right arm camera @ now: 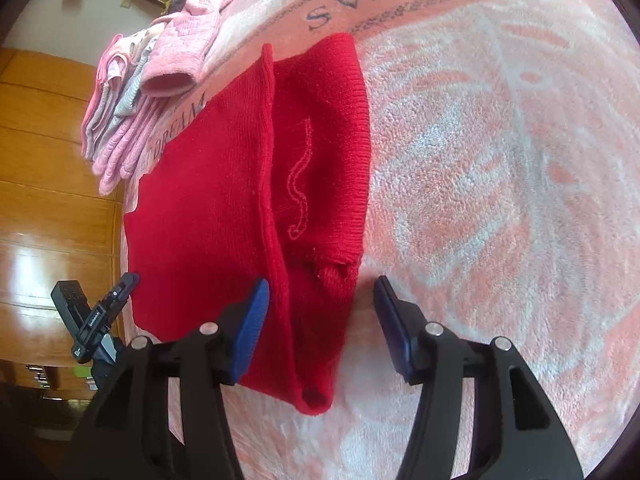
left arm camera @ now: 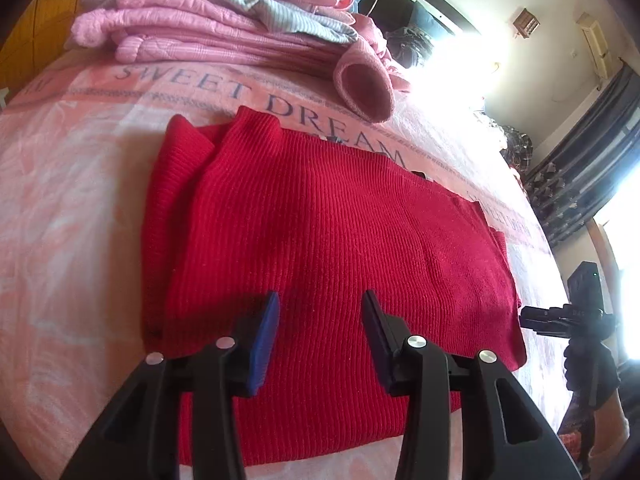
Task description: Fold small clothes
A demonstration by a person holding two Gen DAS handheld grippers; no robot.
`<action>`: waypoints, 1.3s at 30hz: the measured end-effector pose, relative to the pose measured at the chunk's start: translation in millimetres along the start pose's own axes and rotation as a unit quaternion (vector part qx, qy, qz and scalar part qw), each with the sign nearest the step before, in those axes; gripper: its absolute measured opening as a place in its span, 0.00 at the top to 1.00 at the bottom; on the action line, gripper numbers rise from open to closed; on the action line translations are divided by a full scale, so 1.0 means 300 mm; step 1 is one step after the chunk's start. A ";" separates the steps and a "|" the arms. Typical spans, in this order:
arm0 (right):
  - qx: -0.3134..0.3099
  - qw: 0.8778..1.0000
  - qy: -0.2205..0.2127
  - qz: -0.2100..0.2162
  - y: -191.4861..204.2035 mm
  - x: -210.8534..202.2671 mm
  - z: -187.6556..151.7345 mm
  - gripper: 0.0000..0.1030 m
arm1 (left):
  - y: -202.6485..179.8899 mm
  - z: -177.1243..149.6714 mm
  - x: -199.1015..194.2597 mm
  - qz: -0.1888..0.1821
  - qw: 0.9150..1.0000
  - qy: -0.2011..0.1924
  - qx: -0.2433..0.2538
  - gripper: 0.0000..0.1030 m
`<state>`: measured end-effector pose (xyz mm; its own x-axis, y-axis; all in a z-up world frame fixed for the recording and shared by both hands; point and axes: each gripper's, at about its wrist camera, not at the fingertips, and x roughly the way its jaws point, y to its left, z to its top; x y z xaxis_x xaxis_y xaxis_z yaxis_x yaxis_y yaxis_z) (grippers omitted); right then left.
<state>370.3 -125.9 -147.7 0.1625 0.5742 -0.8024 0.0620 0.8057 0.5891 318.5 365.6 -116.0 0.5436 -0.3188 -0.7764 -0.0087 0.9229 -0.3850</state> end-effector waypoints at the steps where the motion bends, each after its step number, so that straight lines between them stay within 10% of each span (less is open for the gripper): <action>1: 0.003 1.000 -0.002 0.010 -0.004 0.001 0.005 0.44 | 0.010 -0.002 0.012 -0.002 1.000 0.003 -0.003 0.58; 8: -0.023 1.000 -0.020 0.004 0.036 0.036 0.044 0.49 | 0.024 -0.005 0.027 -0.012 1.000 0.009 -0.007 0.58; 13: -0.030 0.999 -0.031 0.017 0.056 0.046 0.048 0.82 | 0.031 -0.005 0.032 -0.014 1.000 0.010 -0.007 0.58; 39: -0.015 0.999 -0.038 -0.002 0.038 0.057 0.030 0.83 | 0.024 -0.006 0.038 -0.010 1.000 0.004 0.006 0.58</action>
<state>382.4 -108.2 -153.8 0.2360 0.5588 -0.7950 0.0337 0.8130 0.5814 323.1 368.2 -128.5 0.5366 -0.3381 -0.7731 0.0120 0.9192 -0.3936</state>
